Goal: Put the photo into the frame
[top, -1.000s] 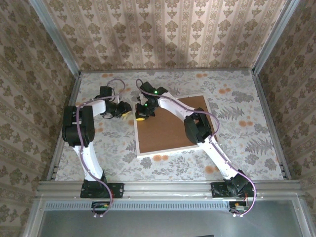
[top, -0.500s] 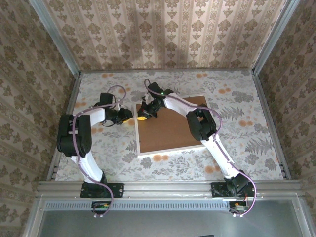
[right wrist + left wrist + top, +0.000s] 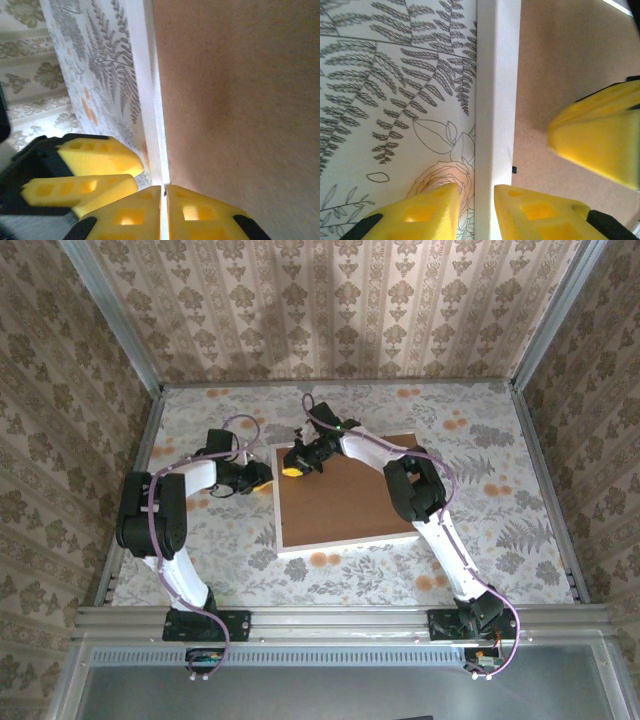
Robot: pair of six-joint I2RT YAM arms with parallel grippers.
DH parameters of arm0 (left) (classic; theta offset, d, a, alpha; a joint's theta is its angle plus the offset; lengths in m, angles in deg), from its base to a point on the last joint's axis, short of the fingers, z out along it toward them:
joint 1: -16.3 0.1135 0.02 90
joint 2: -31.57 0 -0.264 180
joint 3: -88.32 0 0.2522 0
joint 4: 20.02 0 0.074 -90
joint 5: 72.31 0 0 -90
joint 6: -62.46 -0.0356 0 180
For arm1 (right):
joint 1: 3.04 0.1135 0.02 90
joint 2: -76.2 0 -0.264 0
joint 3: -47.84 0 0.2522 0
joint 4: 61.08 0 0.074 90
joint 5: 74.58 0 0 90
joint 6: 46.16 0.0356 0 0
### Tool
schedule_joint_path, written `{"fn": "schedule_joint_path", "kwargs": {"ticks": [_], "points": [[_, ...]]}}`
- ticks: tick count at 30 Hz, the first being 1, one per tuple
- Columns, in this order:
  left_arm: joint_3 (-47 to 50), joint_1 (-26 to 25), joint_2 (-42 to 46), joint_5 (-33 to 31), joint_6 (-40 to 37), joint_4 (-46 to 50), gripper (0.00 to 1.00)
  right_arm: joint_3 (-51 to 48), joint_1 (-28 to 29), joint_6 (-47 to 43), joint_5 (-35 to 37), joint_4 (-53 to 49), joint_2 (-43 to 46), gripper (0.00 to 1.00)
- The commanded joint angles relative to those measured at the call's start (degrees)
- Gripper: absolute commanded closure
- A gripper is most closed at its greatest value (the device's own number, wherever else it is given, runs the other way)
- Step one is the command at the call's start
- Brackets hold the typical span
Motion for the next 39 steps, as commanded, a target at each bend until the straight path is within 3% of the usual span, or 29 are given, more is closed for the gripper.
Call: {"fn": "schedule_joint_path", "kwargs": {"ticks": [1,12,19,23,28,32,39], "points": [[-0.4,-0.1,1.7,0.8,0.7,1.6,0.65,-4.9,-1.9,-0.3,-0.7,5.6,9.1,0.85],[-4.6,-1.7,-1.2,0.7,-1.3,6.5,0.59,-33.1,-13.7,-15.0,14.1,1.0,31.9,0.77],[-7.7,-1.8,-1.2,-2.2,0.6,6.4,0.55,-39.7,-17.6,-24.5,47.9,-9.6,41.5,0.59],[-8.2,-2.2,-1.1,-2.5,2.9,4.5,0.51,-39.5,-20.5,-28.3,56.1,-12.3,40.3,0.45],[-9.0,-2.5,-0.3,-2.0,3.0,5.0,0.49,-36.5,-24.6,-30.7,54.8,-15.0,35.7,0.36],[-9.1,-2.5,0.4,-0.8,2.7,4.9,0.49,-35.6,-26.4,-33.3,52.7,-18.1,33.3,0.35],[-8.4,-2.5,0.5,0.8,2.7,3.7,0.49,-34.5,-29.4,-36.9,47.1,-20.3,30.2,0.51]]}}
